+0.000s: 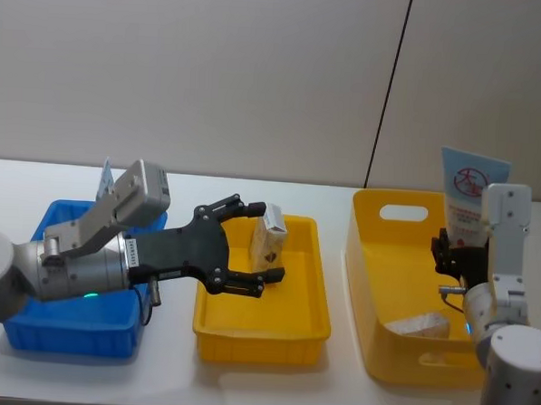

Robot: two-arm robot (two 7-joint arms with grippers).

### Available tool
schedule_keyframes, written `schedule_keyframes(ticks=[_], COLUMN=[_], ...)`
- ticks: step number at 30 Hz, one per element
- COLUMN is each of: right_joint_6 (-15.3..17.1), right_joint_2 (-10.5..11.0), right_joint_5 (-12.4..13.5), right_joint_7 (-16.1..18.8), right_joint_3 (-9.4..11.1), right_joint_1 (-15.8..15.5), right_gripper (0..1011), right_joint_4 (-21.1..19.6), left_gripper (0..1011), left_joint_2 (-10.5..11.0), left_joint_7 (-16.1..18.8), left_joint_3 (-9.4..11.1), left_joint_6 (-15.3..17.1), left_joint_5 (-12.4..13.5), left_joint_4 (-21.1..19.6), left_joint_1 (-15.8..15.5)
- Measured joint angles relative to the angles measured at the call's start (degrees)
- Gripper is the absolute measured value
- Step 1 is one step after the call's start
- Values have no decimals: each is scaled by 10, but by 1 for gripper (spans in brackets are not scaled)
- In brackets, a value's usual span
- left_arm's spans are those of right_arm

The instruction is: Bimanual collaborative sorting of washing and personal care products

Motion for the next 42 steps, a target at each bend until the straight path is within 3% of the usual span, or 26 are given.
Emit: schedule_keyframes(ticks=[9, 16, 24, 32, 35, 40, 42], right_joint_6=[8, 4, -1, -5, -8, -12, -13], right_joint_2=[-5, -8, -12, -15, -16, -17, -18], right_joint_5=[4, 7, 4, -1, -3, -6, -7], right_joint_7=[13, 29, 34, 34, 33, 33, 33], right_joint_3=[6, 4, 3, 4, 5, 6, 7], right_joint_1=[34, 49, 57, 58, 58, 56, 54], right_gripper=[642, 780, 479, 269, 128, 0, 0], right_joint_4=[51, 71, 79, 79, 76, 70, 68], left_gripper=[1002, 1001, 1001, 1001, 1001, 1001, 1001], left_joint_2=[0, 0, 0, 0, 0, 0, 0], left_joint_7=[0, 0, 0, 0, 0, 0, 0], left_joint_3=[0, 0, 0, 0, 0, 0, 0], left_joint_6=[0, 0, 0, 0, 0, 0, 0], left_joint_5=[0, 0, 0, 0, 0, 0, 0], left_joint_4=[0, 0, 0, 0, 0, 0, 0], left_joint_1=[0, 0, 0, 0, 0, 0, 0])
